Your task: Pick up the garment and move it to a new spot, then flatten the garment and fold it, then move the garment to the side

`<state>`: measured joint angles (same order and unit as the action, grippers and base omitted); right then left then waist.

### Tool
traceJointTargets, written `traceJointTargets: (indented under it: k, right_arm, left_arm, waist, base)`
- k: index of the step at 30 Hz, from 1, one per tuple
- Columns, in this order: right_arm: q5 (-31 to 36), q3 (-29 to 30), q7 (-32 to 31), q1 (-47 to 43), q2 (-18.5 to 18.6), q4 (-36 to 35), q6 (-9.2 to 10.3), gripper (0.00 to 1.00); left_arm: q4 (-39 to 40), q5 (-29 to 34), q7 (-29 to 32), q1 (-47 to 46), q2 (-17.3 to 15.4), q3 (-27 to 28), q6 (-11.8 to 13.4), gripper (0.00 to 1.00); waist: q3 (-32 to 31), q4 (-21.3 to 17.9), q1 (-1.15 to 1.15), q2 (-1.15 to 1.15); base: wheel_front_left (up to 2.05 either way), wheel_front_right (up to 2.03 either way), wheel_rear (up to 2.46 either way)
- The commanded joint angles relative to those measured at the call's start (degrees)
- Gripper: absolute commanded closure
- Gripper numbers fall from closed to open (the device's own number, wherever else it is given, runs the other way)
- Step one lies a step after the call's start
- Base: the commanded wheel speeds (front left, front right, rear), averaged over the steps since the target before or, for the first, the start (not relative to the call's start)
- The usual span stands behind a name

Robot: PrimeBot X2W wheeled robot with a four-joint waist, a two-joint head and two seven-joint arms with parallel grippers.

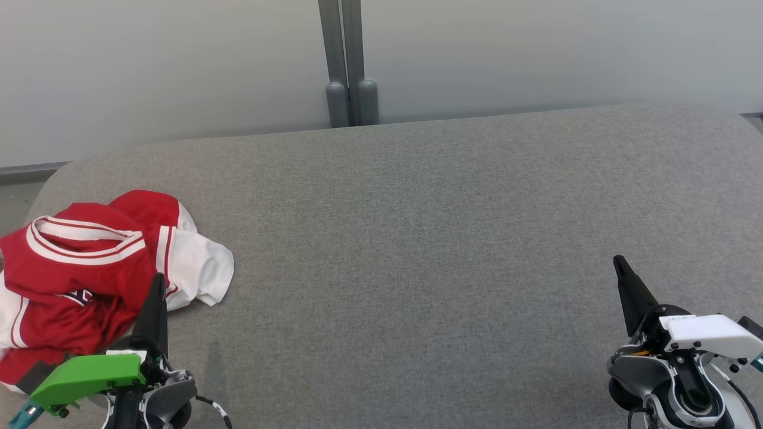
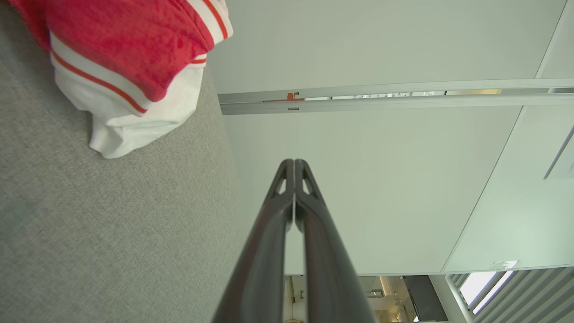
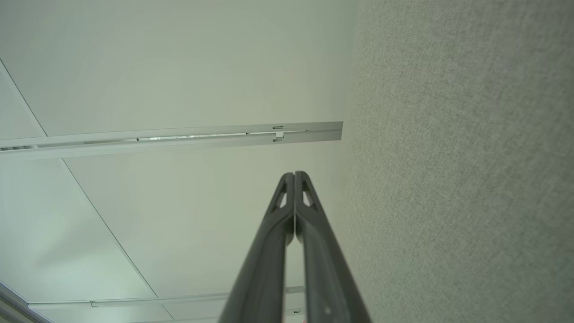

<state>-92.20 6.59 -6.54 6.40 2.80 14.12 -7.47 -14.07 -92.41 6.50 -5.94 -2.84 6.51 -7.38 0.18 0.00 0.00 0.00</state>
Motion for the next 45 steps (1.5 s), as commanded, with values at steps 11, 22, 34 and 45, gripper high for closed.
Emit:
traceJointTargets:
  k: [11,22,34,45]
  right_arm:
    - [-0.4,0.0,-0.1,-0.5,0.1,-0.2,-0.05,1.0]
    - [-0.4,0.0,-0.1,-0.5,0.1,-0.2,-0.05,1.0]
    - [-0.4,0.0,-0.1,-0.5,0.1,-0.2,-0.05,1.0]
    - [-0.4,0.0,-0.1,-0.5,0.1,-0.2,-0.05,1.0]
  left_arm:
    - [0.1,0.0,0.2,-0.6,0.0,0.1,-0.3,1.0]
    - [0.1,0.0,0.2,-0.6,0.0,0.1,-0.3,1.0]
    - [0.1,0.0,0.2,-0.6,0.0,0.1,-0.3,1.0]
    - [0.1,0.0,0.2,-0.6,0.0,0.1,-0.3,1.0]
  waist:
    - [0.0,0.0,0.0,0.0]
    - [0.0,0.0,0.0,0.0]
    - [0.0,0.0,0.0,0.0]
    - [0.0,0.0,0.0,0.0]
  base:
    - [0.0,0.0,0.0]
    - [0.0,0.0,0.0]
    - [0.0,0.0,0.0]
    - [0.0,0.0,0.0]
